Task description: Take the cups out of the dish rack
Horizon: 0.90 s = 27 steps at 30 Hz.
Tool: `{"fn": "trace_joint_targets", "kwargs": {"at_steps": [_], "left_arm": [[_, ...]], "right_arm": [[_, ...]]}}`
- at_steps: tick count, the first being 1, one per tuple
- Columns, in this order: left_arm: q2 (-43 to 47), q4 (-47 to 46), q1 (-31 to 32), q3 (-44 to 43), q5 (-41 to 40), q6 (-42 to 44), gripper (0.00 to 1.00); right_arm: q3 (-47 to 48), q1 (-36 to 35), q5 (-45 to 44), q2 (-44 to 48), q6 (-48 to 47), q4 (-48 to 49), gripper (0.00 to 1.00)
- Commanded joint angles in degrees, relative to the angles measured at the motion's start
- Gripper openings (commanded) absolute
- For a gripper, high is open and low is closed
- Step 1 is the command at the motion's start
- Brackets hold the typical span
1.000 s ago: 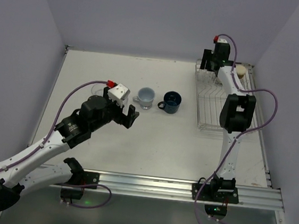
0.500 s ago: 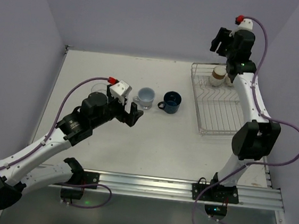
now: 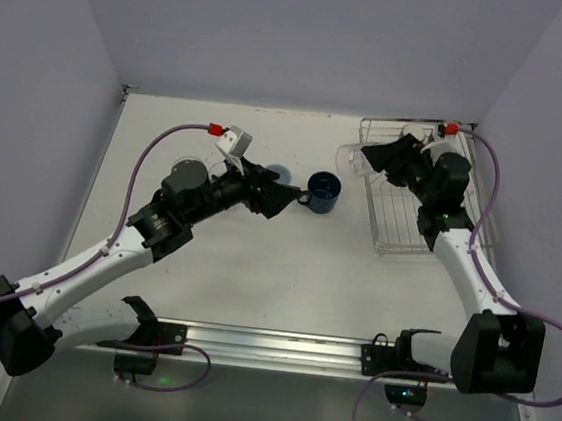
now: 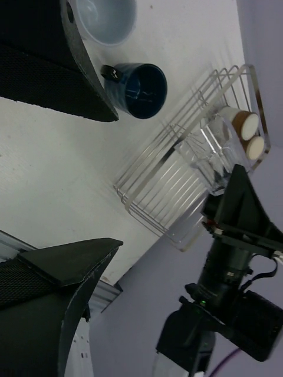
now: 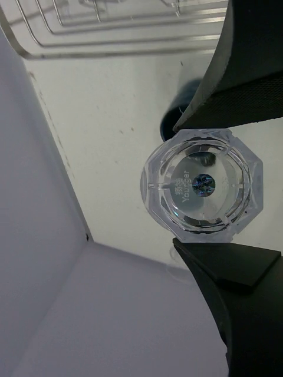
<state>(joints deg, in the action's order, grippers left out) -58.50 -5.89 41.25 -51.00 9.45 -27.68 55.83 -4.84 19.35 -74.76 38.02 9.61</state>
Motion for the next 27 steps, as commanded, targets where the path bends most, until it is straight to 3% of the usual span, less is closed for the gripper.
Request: {"fn": "trace_joint_targets", "kwargs": {"at_steps": [1,6,15,18,23,24,25,26,27], "left_arm": [[-4.1,-13.3,-0.3,-0.8,5.3,-8.3,0.82],[-8.0,-20.5,-0.3,-1.0,8.4,-14.6,0.76],[-13.8,-30.0,0.1,-2.3,15.3,-20.8,0.69],[-14.8,-30.1,0.1,-2.3,15.4,-21.1,0.57],[-15.3,-30.2,0.1,-2.5,15.0,-20.2,0.26],[-15.2,-29.2,0.1,-2.8,14.5,-19.7,0.19],[-15.0,-27.6,0.1,-3.7,13.1,-17.6,0.0],[-14.6,-23.1,0.1,-4.4,11.9,-16.1,0.0],[-13.4,-20.0,0.1,-5.1,10.2,-14.3,0.0]], "right_arm": [[-8.2,-0.7,12.1,9.7,17.5,22.6,0.25],[-19.3,-1.6,17.0,16.0,29.4,33.1,0.25],[-21.5,-4.9,20.7,15.5,33.5,38.8,0.25],[-21.5,-6.7,22.6,12.6,36.6,44.5,0.25],[-22.0,-10.1,23.6,6.7,40.0,49.4,0.26],[-22.2,-11.1,23.5,6.2,40.2,50.3,0.26],[-22.3,-11.5,23.3,5.8,40.2,50.4,0.27],[-22.7,-11.9,23.1,5.5,40.1,50.3,0.3],[-23.0,-12.2,23.0,5.8,39.8,50.0,0.45]]}}
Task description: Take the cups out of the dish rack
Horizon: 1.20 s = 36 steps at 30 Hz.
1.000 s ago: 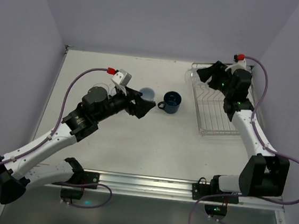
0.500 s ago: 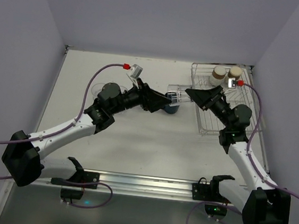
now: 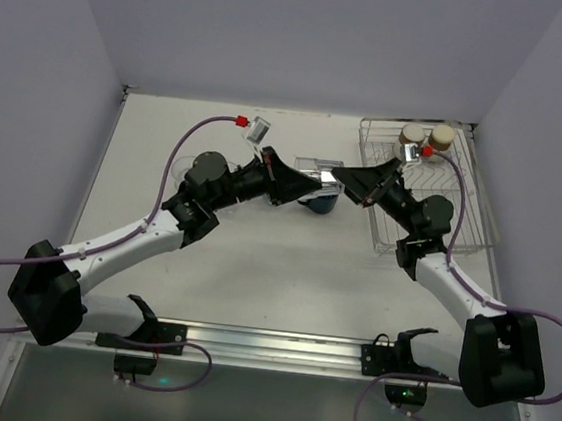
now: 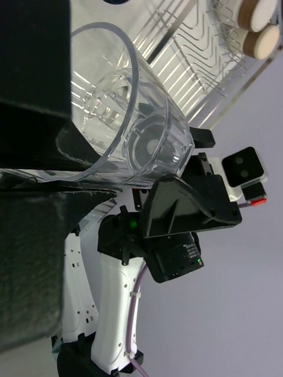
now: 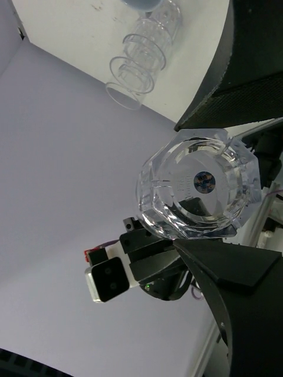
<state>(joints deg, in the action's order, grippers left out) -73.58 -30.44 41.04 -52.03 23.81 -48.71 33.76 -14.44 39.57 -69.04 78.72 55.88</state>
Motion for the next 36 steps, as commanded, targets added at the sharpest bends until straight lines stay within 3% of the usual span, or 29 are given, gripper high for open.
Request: {"fn": "trace_joint_targets", "kwargs": {"at_steps": [1,3,4,5,9,11,18,28,36], "left_arm": [[2.6,7.9,0.4,-5.7,-8.3,10.1,0.0],[4.7,18.1,0.4,-7.5,-12.7,14.2,0.0],[5.4,22.7,0.3,-10.7,-18.0,18.4,0.0],[5.7,31.6,0.2,-12.4,-21.1,20.3,0.0],[7.1,48.0,-1.0,-17.6,-31.7,27.4,0.0],[6.7,55.4,-2.7,-20.3,-34.7,29.5,0.0],[-2.2,70.2,-7.8,-28.1,-38.7,33.6,0.0],[-15.3,78.5,-8.2,-38.2,-37.1,37.5,0.0],[-19.4,82.5,-8.3,-42.4,-40.7,38.8,0.0]], "right_arm": [[-1.4,-2.6,2.2,0.4,-1.8,3.2,0.57],[-2.2,-2.6,1.3,2.9,-3.9,-2.2,0.8],[-2.3,-2.6,0.6,4.2,-7.7,-5.6,0.99],[-2.0,-2.6,-1.1,5.7,-9.8,-9.0,0.99],[-1.1,-2.6,-6.3,14.2,-19.6,-28.0,0.99],[-0.5,-2.6,-8.0,16.4,-23.9,-32.2,0.99],[3.2,-2.6,-13.5,21.0,-34.7,-48.0,0.99],[3.2,-2.6,-12.5,18.9,-37.7,-48.8,0.99],[3.2,-2.6,-13.2,18.5,-38.9,-49.4,0.99]]}}
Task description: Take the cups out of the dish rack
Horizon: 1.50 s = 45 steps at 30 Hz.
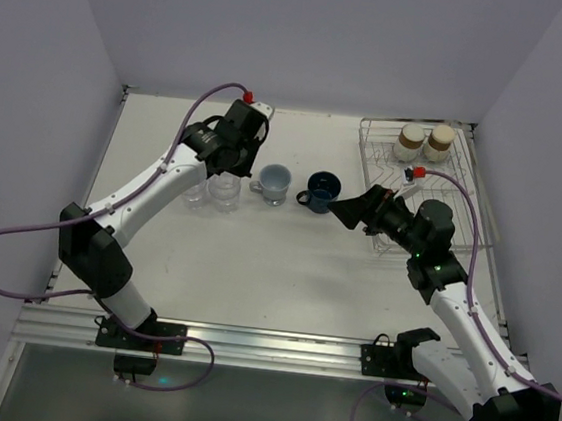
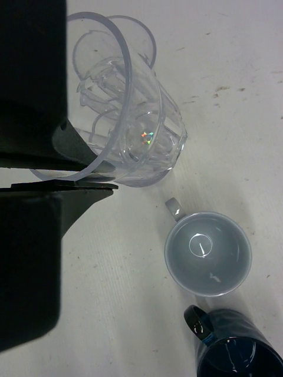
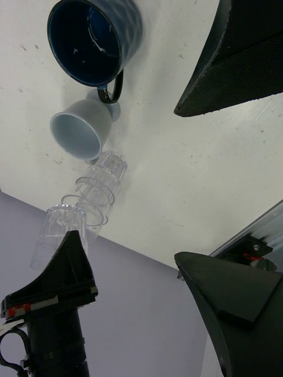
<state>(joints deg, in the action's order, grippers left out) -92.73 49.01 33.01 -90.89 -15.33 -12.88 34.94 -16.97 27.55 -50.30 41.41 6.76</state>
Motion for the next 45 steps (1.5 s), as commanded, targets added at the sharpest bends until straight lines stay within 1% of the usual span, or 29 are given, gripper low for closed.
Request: {"fn": "trace_joint_targets", "kwargs": {"at_steps": [1,8,14,17,18,22,28,29,31,32,34,35,38,39,40,41,42,44,45], "left_arm": [[-0.4,3.5,-0.1,-3.4,-1.3,3.1,0.0],[-3.3,4.9,-0.1,-3.3,0.3,4.1,0.01],[-4.0,4.8,-0.1,-2.1,0.7,4.0,0.07],[-5.0,4.7,-0.1,-1.7,0.2,3.9,0.14],[-5.2,4.7,-0.1,-1.7,-0.5,3.7,0.19],[-6.3,4.8,-0.1,-2.0,-2.1,3.7,0.26],[-5.7,4.0,-0.2,-3.1,-3.9,3.0,0.41],[-5.4,3.6,-0.1,-3.4,-4.2,3.0,0.47],[-4.8,2.8,-0.2,-4.4,-4.9,2.5,0.55],[-4.0,2.2,-0.1,-5.4,-5.0,2.4,0.64],[-2.3,-0.6,-0.1,-6.2,-4.9,2.4,0.77],[-1.9,-1.4,-0.1,-7.5,-5.1,2.5,0.86],[0.1,-4.6,-0.1,-9.9,-6.1,2.6,0.95],[1.0,-7.6,-0.1,-9.7,-5.3,2.5,0.96],[3.5,-9.4,-0.1,-8.6,-4.8,2.5,1.0],[4.9,-11.3,-0.1,-7.8,-3.0,2.5,1.0],[6.4,-15.4,-0.1,-6.7,-1.7,2.5,1.0],[11.7,-19.5,0.0,-2.4,1.3,2.3,1.0],[13.4,-21.5,0.1,-0.7,5.0,1.6,1.0]], "right_arm": [[2.0,0.0,-1.2,-0.4,-1.6,-0.3,0.99],[2.3,-0.1,-2.3,0.0,-2.6,-1.7,0.99],[2.5,-0.1,-2.8,-0.2,-3.1,-1.4,0.99],[2.4,0.0,-2.6,-0.8,-3.0,-1.3,0.99],[2.4,-0.1,-2.6,-0.7,-3.0,-1.3,0.99],[2.2,-0.1,-3.5,-0.5,-3.1,-1.6,0.99],[2.3,-0.1,-5.0,-0.5,-3.4,-1.8,0.99],[2.5,-0.1,-5.4,-0.6,-3.5,-1.9,0.99],[3.0,0.0,-7.0,-0.8,-4.1,-2.5,0.99],[3.3,-0.1,-7.6,-0.9,-4.3,-3.0,0.99],[4.3,-0.1,-10.7,-1.7,-5.1,-3.6,0.99],[4.9,-0.1,-11.7,-2.2,-5.5,-5.2,0.99],[7.5,-0.1,-16.5,-4.0,-7.3,-6.8,0.99],[9.2,-0.1,-17.9,-4.6,-8.5,-8.4,0.98],[10.2,0.1,-21.3,-5.3,-9.3,-9.8,0.98],[11.3,0.1,-23.1,-7.0,-10.9,-10.7,0.97],[13.3,0.2,-24.8,-7.9,-11.7,-11.2,0.97],[15.8,0.7,-27.5,-10.1,-13.8,-13.1,0.92],[17.3,1.0,-31.3,-12.8,-15.6,-13.9,0.91]]}}
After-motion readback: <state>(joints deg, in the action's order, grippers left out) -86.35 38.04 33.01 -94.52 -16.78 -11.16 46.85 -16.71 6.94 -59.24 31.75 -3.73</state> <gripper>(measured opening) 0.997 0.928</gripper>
